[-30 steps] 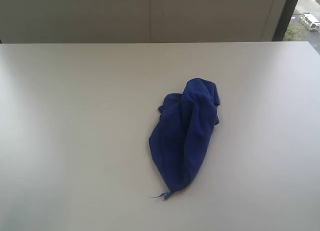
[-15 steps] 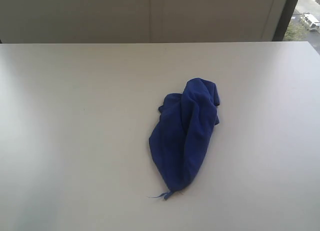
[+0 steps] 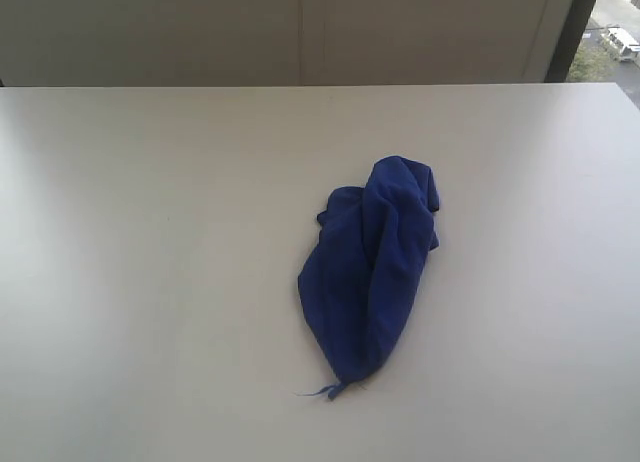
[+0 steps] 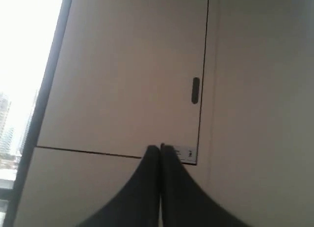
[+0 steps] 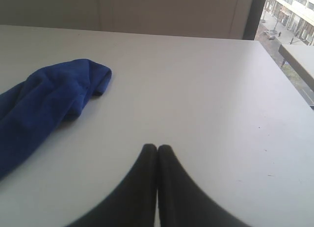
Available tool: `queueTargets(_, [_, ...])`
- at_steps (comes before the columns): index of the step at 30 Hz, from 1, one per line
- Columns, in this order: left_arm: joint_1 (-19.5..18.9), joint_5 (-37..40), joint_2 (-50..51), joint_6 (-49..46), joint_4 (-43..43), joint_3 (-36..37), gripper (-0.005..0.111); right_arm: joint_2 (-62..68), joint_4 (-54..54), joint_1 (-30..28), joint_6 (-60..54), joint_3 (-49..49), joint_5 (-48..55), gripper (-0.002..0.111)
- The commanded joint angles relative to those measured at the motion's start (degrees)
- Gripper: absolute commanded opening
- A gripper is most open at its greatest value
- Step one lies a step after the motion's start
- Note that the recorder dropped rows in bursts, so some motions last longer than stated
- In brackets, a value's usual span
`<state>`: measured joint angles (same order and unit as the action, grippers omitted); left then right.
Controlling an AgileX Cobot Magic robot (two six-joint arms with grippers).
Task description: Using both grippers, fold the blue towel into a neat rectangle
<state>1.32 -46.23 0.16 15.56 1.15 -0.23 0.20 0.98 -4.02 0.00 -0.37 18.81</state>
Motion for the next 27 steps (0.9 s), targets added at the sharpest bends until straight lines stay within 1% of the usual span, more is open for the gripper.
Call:
queueTargets(1, [0.0, 5.1, -0.2, 8.0, 6.8, 0.2, 0.0, -0.2, 0.3, -0.4, 0.0, 0.4, -0.5, 0.0])
queueTargets(4, [0.0, 12.1, -0.2, 13.6, 13.0, -2.5, 0.0, -0.2, 0.3, -0.4, 0.0, 0.4, -0.5, 0.0])
queueTargets(9, [0.0, 28.4, 2.1, 16.2, 15.3, -9.3, 0.0, -0.2, 0.3, -0.4, 0.0, 0.4, -0.5, 0.0])
queueTargets(11, [0.0, 32.9, 4.9, 16.2, 18.7, -11.9, 0.0, -0.2, 0.3, -0.4, 0.0, 0.4, -0.5, 0.0])
queueTargets(14, [0.0, 38.1, 9.8, 19.3, 23.0, -14.8, 0.0, -0.2, 0.3, -0.4, 0.0, 0.4, -0.5, 0.0])
queueTargets(15, [0.0, 40.1, 11.3, 20.4, 23.1, -15.7, 0.0, -0.2, 0.3, -0.4, 0.0, 0.4, -0.5, 0.0])
queueTargets(18, [0.6, 51.1, 16.9, 24.8, 22.0, -18.0, 0.0, -0.2, 0.3, -0.4, 0.0, 0.4, -0.5, 0.0])
queueTargets(20, [2.4, 55.9, 20.9, 23.4, 18.9, -18.5, 0.0, -0.2, 0.3, -0.4, 0.0, 0.4, -0.5, 0.0])
queueTargets(21, [3.4, 57.1, 22.8, 21.4, 16.6, -18.5, 0.0, -0.2, 0.3, -0.4, 0.0, 0.4, -0.5, 0.0])
queueTargets(24, [8.4, 61.0, 28.4, 6.9, 4.0, -18.5, 0.0, -0.2, 0.3, -0.4, 0.0, 0.4, -0.5, 0.0])
queueTargets(26, [12.2, 63.7, 32.9, -3.3, -8.7, -18.5, 0.0, -0.2, 0.3, -0.4, 0.0, 0.4, -0.5, 0.0])
queueTargets(27, [15.5, 65.1, 37.9, -13.5, -21.1, -18.6, 0.0, -0.2, 0.3, -0.4, 0.0, 0.4, -0.5, 0.0])
